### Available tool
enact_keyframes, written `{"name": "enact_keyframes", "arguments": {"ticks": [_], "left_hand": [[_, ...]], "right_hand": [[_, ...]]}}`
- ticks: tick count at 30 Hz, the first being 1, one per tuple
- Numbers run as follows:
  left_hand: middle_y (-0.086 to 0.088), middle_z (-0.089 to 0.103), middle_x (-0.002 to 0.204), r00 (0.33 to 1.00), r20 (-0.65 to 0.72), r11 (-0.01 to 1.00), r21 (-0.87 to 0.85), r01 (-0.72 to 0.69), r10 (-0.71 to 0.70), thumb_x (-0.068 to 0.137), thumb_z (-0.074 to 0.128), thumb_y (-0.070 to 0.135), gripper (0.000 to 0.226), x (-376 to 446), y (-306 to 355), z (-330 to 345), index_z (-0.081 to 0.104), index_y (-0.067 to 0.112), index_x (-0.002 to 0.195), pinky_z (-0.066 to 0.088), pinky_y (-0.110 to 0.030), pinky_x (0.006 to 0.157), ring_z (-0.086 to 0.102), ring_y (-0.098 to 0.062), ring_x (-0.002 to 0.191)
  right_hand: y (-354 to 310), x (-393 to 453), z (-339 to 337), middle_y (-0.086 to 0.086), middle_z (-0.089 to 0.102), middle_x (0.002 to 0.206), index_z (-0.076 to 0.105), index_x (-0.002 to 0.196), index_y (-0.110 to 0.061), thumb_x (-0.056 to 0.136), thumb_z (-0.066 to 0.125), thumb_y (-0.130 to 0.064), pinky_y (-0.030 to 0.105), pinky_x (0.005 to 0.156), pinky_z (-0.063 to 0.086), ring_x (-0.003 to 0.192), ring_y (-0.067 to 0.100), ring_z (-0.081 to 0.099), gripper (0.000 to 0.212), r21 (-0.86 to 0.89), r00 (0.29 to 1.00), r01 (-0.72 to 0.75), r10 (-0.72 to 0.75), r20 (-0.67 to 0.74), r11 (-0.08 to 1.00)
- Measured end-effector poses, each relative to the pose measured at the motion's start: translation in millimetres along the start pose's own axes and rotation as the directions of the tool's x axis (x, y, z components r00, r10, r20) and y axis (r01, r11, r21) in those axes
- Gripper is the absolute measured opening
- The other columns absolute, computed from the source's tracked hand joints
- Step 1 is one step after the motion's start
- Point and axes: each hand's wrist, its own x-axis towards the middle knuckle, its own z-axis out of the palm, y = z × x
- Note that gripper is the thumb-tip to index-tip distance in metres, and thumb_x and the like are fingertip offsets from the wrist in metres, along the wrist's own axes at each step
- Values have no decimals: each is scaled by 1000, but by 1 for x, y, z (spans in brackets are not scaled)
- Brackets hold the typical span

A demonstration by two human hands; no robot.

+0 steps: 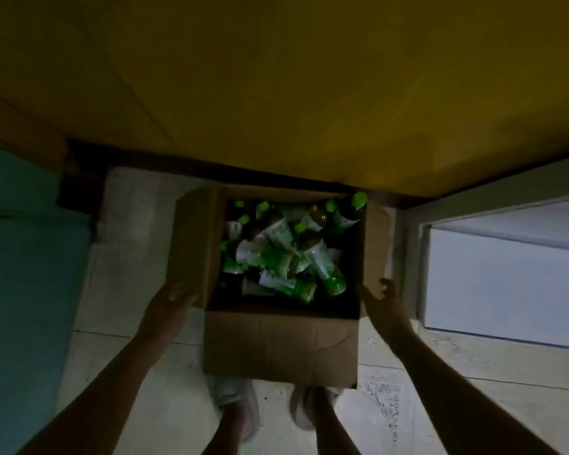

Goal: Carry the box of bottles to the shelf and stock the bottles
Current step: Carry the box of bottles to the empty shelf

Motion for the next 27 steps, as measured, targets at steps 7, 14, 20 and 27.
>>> {"name": "enact_keyframes", "arguments": {"ticks": [7,14,20,27], "left_hand": [[-12,50,140,995,-99,993,-120,-1,-11,85,69,31,71,141,-9,70,35,17,146,44,-48,100,52,-34,122],[-22,61,124,974,-215,993,114,-40,64,87,66,21,51,179,-10,91,51,11,135,49,-44,87,59,-42,107],[-25,65,113,977,-191,982,180,-62,97,88,60,11,38,171,-3,84,57,7,126,45,-37,72,62,-42,96],[-25,67,101,980,-177,982,180,-56,88,82,59,2,31,157,8,68,64,3,113,50,-39,68,63,-38,81]], "right_hand": [[27,124,56,7,50,131,28,140,-33,60,69,-67,52,95,51,115,32,55,96,141,997,53,-44,-67,989],[39,156,61,-2,66,110,52,133,-22,89,66,-20,41,85,56,98,21,66,46,244,999,37,-35,-12,969],[32,154,54,9,68,94,60,114,-12,92,59,-12,40,73,59,89,29,68,22,65,999,28,-29,12,997],[15,134,33,5,66,83,60,92,-17,92,60,-13,34,70,53,80,23,65,3,9,995,97,-96,-30,995]]}}
